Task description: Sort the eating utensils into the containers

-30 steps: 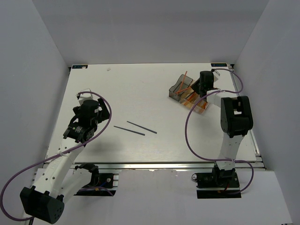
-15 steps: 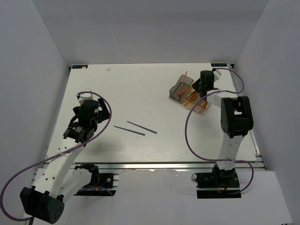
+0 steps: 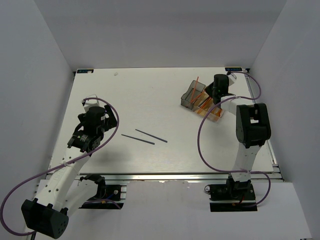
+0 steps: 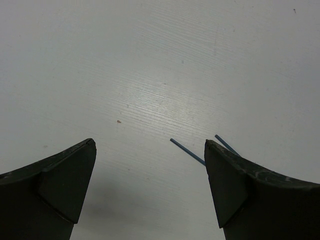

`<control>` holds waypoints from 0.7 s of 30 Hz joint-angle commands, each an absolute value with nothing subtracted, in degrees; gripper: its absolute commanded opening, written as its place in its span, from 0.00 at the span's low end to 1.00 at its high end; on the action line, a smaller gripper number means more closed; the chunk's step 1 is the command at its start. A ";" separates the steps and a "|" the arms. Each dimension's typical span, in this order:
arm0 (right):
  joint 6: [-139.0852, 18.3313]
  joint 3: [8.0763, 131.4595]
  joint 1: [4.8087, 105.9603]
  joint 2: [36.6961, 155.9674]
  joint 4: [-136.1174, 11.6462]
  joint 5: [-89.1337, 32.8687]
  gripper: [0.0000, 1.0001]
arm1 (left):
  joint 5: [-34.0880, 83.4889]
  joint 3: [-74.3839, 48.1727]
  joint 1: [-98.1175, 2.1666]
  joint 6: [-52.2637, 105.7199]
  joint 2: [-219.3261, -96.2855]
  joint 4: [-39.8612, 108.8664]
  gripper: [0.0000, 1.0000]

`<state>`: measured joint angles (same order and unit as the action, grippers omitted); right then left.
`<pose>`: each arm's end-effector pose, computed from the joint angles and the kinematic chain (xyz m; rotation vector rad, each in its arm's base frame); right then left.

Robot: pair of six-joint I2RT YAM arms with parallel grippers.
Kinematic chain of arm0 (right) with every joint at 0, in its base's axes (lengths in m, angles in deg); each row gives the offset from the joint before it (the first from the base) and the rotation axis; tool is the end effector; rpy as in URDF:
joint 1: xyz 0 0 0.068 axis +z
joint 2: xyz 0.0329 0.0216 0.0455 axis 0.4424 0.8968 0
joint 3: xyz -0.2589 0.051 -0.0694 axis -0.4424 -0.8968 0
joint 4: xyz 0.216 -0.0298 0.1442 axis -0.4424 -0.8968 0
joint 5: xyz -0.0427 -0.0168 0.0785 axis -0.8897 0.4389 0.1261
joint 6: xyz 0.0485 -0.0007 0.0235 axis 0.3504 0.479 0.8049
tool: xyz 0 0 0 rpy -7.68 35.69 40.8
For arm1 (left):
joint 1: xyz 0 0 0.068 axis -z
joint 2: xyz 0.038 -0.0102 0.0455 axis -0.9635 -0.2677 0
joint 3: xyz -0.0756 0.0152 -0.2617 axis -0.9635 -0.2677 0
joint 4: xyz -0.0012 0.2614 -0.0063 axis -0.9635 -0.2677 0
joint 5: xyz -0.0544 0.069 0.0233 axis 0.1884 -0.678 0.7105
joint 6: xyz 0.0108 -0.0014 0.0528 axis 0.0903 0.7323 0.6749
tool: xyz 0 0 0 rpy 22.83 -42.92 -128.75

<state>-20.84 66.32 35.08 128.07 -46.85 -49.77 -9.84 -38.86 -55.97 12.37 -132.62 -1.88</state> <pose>0.4411 0.0598 0.1956 0.7973 1.8632 0.3666 0.1784 -0.0431 0.2946 -0.3821 2.1235 0.0686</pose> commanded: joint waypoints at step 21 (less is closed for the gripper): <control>-25.09 76.22 37.07 131.79 -49.86 -48.96 0.12 | -9.22 -39.13 -56.11 12.82 -132.41 -1.09 0.98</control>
<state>-23.62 73.42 36.85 130.54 -48.84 -49.14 -9.80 -38.86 -55.97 12.40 -132.62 -1.88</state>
